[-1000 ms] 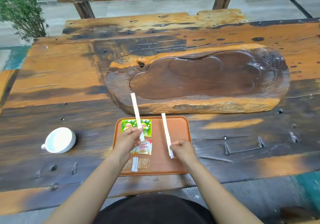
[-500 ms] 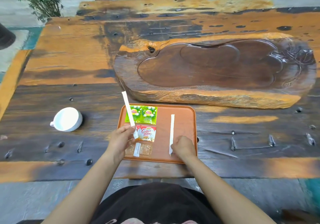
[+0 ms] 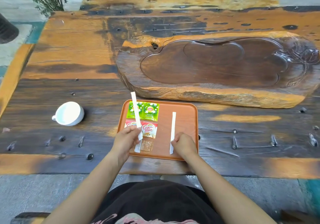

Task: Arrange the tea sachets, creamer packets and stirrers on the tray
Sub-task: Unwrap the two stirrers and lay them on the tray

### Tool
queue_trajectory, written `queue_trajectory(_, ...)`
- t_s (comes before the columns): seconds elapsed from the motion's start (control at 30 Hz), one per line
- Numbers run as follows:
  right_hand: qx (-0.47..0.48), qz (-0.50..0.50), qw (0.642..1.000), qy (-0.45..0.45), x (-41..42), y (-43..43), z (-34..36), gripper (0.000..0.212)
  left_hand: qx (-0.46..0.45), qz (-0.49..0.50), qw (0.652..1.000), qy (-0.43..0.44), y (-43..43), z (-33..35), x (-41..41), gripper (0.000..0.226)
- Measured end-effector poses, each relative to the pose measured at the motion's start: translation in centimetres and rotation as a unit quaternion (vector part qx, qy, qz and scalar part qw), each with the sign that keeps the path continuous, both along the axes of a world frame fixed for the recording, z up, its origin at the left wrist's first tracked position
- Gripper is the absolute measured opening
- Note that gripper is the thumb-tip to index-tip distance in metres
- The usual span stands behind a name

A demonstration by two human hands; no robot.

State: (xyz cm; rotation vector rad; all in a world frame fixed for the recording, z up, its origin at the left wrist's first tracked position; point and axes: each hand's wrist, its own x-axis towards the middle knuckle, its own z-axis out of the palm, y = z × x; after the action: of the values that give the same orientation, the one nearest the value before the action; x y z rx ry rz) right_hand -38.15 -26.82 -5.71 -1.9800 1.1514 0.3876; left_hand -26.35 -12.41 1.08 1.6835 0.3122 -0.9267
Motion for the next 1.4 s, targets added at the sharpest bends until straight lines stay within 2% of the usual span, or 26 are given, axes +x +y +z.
queue_trajectory(0.07,0.043,-0.039,0.994,-0.089,0.1,0.0,1.3,0.015,-0.020,-0.017,0.999,0.028,-1.0,-0.1,-1.3,0.012)
queue_trajectory(0.17,0.172,-0.111,0.954,-0.221,-0.1,0.2,4.0,0.023,-0.042,-0.104,0.993,0.043,-3.0,-0.1,-3.9,0.011)
queue_trajectory(0.23,0.192,-0.126,0.943,-0.240,-0.6,0.0,4.7,0.023,-0.050,-0.164,0.984,0.040,-4.2,0.1,-5.4,0.014)
queue_trajectory(0.33,0.176,-0.161,0.944,-0.228,-1.5,-0.8,4.2,0.030,-0.045,-0.203,0.978,0.023,-5.1,-0.4,-6.4,0.010)
queue_trajectory(0.4,0.154,-0.199,0.944,-0.213,-2.3,-1.6,3.5,0.033,0.008,-0.258,0.964,-0.059,-5.3,-1.1,-6.3,0.009)
queue_trajectory(0.43,0.138,-0.214,0.946,-0.200,-2.6,-2.0,3.3,0.035,0.063,-0.316,0.936,-0.144,-5.3,-1.8,-6.2,0.016)
queue_trajectory(0.47,0.124,-0.220,0.950,-0.182,-2.9,-2.5,3.2,0.036,0.113,-0.369,0.892,-0.234,-5.3,-2.5,-6.1,0.023)
queue_trajectory(0.53,0.095,-0.196,0.968,-0.128,-3.2,-3.3,2.9,0.034,0.161,-0.429,0.814,-0.357,-5.4,-3.4,-5.9,0.036)
queue_trajectory(0.67,0.045,-0.116,0.991,-0.046,-2.3,-3.1,2.2,0.023,0.215,-0.509,0.707,-0.441,-5.5,-5.8,-5.9,0.054)
queue_trajectory(0.77,0.038,-0.112,0.992,-0.032,-1.6,-2.5,1.4,0.012,0.247,-0.544,0.660,-0.455,-5.3,-7.0,-6.0,0.057)
queue_trajectory(0.87,-0.005,-0.094,0.995,-0.019,-1.7,-2.2,1.0,0.022,0.260,-0.540,0.652,-0.464,-5.1,-7.4,-6.0,0.056)
queue_trajectory(0.97,-0.095,-0.029,0.995,-0.012,-2.4,-1.6,1.1,0.022,0.269,-0.536,0.645,-0.473,-5.0,-7.5,-6.1,0.056)
queue_trajectory(1.17,-0.267,0.163,0.948,-0.058,-2.6,-1.2,-0.5,0.034,0.273,-0.540,0.640,-0.473,-4.9,-7.5,-5.9,0.058)
queue_trajectory(1.3,-0.277,0.174,0.943,-0.055,-2.8,-1.1,-1.2,0.054,0.258,-0.548,0.642,-0.469,-4.9,-7.5,-5.8,0.058)
queue_trajectory(1.4,-0.277,0.179,0.942,-0.057,-3.0,-1.3,-1.2,0.058,0.260,-0.545,0.644,-0.469,-5.0,-7.4,-5.8,0.059)
